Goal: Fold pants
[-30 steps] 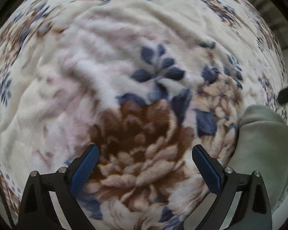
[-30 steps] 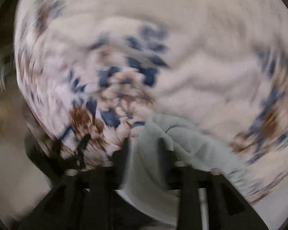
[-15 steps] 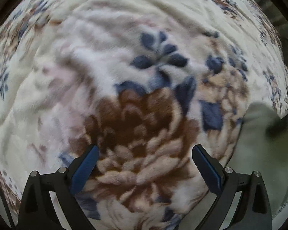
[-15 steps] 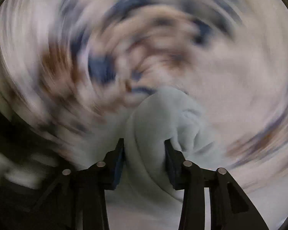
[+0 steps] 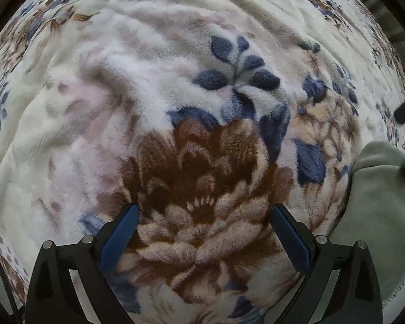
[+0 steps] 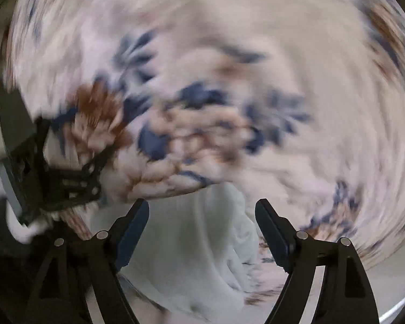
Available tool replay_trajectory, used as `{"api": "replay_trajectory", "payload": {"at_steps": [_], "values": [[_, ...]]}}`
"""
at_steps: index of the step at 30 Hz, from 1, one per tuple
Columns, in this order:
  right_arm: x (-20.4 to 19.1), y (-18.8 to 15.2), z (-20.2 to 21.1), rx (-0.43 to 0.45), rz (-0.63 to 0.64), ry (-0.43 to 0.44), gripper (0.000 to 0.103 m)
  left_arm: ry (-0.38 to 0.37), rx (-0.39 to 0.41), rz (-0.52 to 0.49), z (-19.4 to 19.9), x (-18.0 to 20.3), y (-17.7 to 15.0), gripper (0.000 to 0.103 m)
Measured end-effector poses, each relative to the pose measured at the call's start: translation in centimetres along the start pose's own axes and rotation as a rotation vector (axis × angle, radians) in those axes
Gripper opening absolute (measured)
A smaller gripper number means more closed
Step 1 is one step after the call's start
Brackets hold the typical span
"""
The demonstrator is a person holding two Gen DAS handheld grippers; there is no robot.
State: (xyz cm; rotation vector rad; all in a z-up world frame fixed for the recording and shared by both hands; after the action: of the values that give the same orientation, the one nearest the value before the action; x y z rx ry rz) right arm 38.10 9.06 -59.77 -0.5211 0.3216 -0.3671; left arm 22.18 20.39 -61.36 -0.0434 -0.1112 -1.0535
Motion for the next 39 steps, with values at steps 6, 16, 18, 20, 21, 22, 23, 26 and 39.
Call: {"api": "replay_trajectory", "payload": {"at_steps": [6, 16, 18, 20, 21, 22, 23, 26, 39], "values": [[0.3, 0.3, -6.5, -0.190, -0.111, -0.010, 0.085, -0.022, -0.010, 0.012, 0.1, -0.9, -1.6, 0.099], [8.0, -4.2, -3.5, 0.073, -0.630, 0.393, 0.031, -0.244, 0.024, -0.045, 1.9, 6.1, -2.6, 0.099], [9.1, -4.3, -2.7, 0.190, -0.751, 0.416, 0.018, -0.242, -0.004, -0.101, 0.9, 7.7, -3.3, 0.099], [11.7, -6.4, -2.0, 0.306, -0.910, 0.451, 0.018, -0.260, -0.006, -0.114, 0.3, 8.6, -4.1, 0.100], [12.9, -7.3, -2.2, 0.336, -0.963, 0.482, 0.016, -0.269, -0.009, -0.106, 0.2, 8.7, -4.4, 0.100], [13.7, -7.7, -2.3, 0.336, -0.975, 0.498, 0.015, -0.275, -0.011, -0.100, 0.1, 8.6, -4.5, 0.100], [14.4, -8.5, -2.4, 0.344, -0.988, 0.508, 0.015, -0.277, -0.014, -0.096, 0.1, 8.4, -4.6, 0.100], [14.1, -8.6, -2.2, 0.353, -0.957, 0.555, 0.019, -0.278, -0.028, -0.075, 0.1, 7.5, -4.5, 0.100], [2.9, -2.3, -6.3, -0.006, -0.390, 0.329, 0.072, -0.229, -0.018, -0.095, 0.3, 7.0, -4.6, 0.100]]}}
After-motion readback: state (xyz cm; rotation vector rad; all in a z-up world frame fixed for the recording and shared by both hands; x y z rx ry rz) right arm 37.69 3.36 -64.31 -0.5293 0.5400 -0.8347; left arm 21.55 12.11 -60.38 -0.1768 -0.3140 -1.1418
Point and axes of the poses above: each gripper's, at about its wrist camera, not at the fingertips, and z roughly against the way its jaws point, x to its right, y to its top, the point moved 7 cm from there along -z, roughly the way its jaws point, and after that the axes turned 1 degree about -x, right-handed, at the moved point
